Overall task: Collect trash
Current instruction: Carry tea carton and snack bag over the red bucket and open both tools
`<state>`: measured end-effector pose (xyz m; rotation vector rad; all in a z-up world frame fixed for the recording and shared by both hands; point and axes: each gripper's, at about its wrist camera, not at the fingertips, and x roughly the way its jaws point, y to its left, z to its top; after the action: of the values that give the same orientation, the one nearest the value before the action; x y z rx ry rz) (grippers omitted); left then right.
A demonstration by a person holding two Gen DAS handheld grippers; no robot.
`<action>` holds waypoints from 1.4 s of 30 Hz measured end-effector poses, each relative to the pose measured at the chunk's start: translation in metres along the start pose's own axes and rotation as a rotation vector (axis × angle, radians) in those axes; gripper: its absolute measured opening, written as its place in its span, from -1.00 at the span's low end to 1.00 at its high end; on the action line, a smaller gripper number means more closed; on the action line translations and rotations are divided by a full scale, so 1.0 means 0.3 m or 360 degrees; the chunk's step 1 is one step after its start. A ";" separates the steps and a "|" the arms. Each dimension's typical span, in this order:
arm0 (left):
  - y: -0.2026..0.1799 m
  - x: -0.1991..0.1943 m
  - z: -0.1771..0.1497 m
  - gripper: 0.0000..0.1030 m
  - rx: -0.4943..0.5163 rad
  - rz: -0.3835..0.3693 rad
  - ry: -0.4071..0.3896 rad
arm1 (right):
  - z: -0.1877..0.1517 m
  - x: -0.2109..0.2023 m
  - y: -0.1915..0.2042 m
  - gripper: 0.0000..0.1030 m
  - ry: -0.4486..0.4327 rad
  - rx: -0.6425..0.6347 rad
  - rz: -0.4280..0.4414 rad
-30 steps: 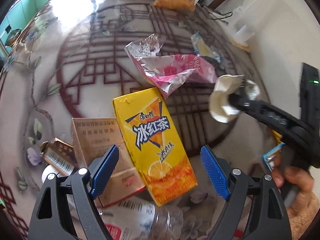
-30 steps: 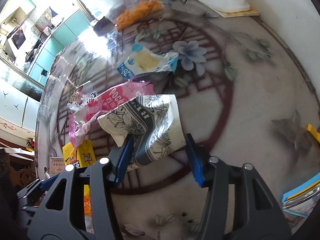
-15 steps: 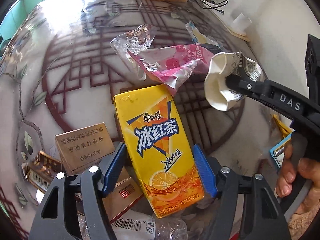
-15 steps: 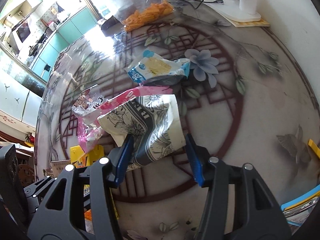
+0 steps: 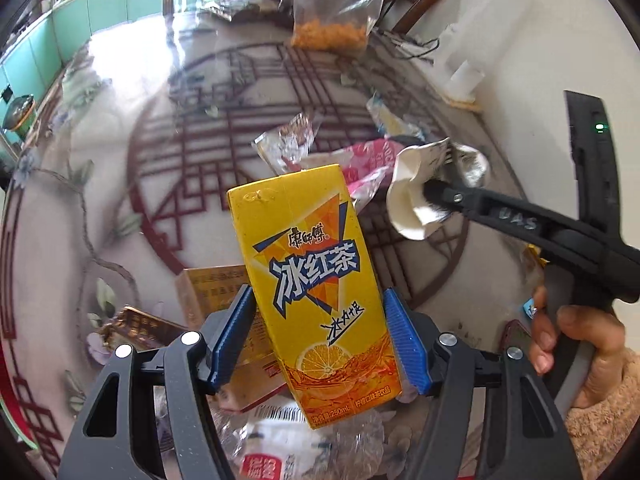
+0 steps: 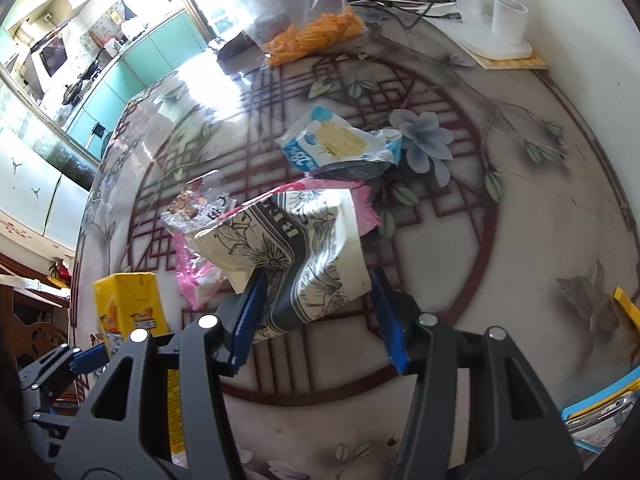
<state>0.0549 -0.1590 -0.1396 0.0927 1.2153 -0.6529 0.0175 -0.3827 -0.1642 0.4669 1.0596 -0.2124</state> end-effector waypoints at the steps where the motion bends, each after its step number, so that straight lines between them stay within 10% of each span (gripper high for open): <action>1: 0.008 -0.015 -0.001 0.21 -0.0007 -0.0002 -0.0015 | -0.002 0.000 0.012 0.00 -0.0002 -0.0012 -0.0005; 42: 0.717 -0.413 -0.234 0.20 -0.0328 0.0048 -0.0260 | -0.200 -0.065 0.670 0.00 -0.0082 -0.0237 -0.0049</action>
<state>0.0828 0.0962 -0.1138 -0.1128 1.1146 -0.4961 0.0385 -0.1783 -0.1179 0.3095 1.0244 -0.1703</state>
